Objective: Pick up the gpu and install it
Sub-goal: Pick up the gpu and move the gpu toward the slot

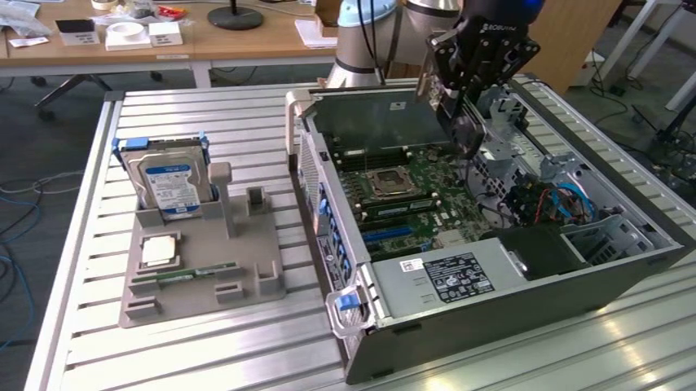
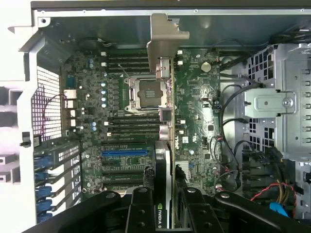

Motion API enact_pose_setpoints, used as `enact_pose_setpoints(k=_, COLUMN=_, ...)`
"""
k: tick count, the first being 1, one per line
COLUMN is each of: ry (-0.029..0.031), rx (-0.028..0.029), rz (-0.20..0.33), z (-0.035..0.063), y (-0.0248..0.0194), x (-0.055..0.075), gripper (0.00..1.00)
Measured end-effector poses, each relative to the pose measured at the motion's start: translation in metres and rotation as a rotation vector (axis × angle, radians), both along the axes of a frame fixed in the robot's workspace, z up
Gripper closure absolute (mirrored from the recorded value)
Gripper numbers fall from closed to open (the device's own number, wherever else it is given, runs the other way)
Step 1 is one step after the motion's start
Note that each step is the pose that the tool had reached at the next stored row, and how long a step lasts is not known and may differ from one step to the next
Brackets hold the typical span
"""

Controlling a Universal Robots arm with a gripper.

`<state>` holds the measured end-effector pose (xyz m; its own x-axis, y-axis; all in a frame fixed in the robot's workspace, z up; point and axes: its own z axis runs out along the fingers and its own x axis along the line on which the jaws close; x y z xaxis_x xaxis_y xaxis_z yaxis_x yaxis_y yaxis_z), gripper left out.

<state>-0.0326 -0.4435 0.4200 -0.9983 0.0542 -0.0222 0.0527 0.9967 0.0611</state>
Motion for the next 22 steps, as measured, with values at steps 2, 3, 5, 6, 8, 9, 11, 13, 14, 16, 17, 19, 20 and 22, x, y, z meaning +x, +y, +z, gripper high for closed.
enact_pose_setpoints(k=2, ry=0.0000, rx=0.0001, rz=0.000, z=0.0000, y=0.0000, x=0.003, gripper=0.73)
enact_pose_setpoints(k=3, ry=0.0000, rx=0.0000, rz=0.000, z=0.0000, y=0.0000, x=0.005, gripper=0.73)
enact_pose_setpoints(k=5, ry=0.0000, rx=0.0001, rz=0.000, z=0.0000, y=0.0000, x=0.008, gripper=0.73)
enact_pose_setpoints(k=6, ry=0.0000, rx=0.0000, rz=0.000, z=0.0000, y=0.0000, x=0.009, gripper=0.73)
enact_pose_setpoints(k=8, ry=0.0000, rx=0.0001, rz=0.000, z=0.0000, y=0.0000, x=0.011, gripper=0.73)
enact_pose_setpoints(k=9, ry=-0.0001, rx=0.0001, rz=0.000, z=0.0000, y=0.0000, x=0.012, gripper=0.73)
enact_pose_setpoints(k=11, ry=0.0000, rx=0.0001, rz=0.000, z=0.0000, y=0.0000, x=0.012, gripper=0.73)
enact_pose_setpoints(k=13, ry=0.0000, rx=0.0001, rz=0.000, z=0.0000, y=0.0000, x=0.012, gripper=0.73)
enact_pose_setpoints(k=14, ry=0.0000, rx=0.0001, rz=0.000, z=0.0000, y=0.0000, x=0.012, gripper=0.73)
enact_pose_setpoints(k=16, ry=0.0000, rx=0.0000, rz=0.000, z=0.0000, y=0.0000, x=0.012, gripper=0.73)
enact_pose_setpoints(k=17, ry=0.0000, rx=0.0001, rz=0.000, z=0.0000, y=0.0000, x=0.012, gripper=0.73)
enact_pose_setpoints(k=19, ry=0.0000, rx=0.0001, rz=0.000, z=0.0000, y=0.0000, x=0.014, gripper=0.73)
enact_pose_setpoints(k=20, ry=0.0000, rx=0.0000, rz=0.000, z=0.0000, y=0.0000, x=0.016, gripper=0.73)
enact_pose_setpoints(k=22, ry=0.0000, rx=0.0001, rz=0.000, z=0.0000, y=0.0000, x=0.021, gripper=0.73)
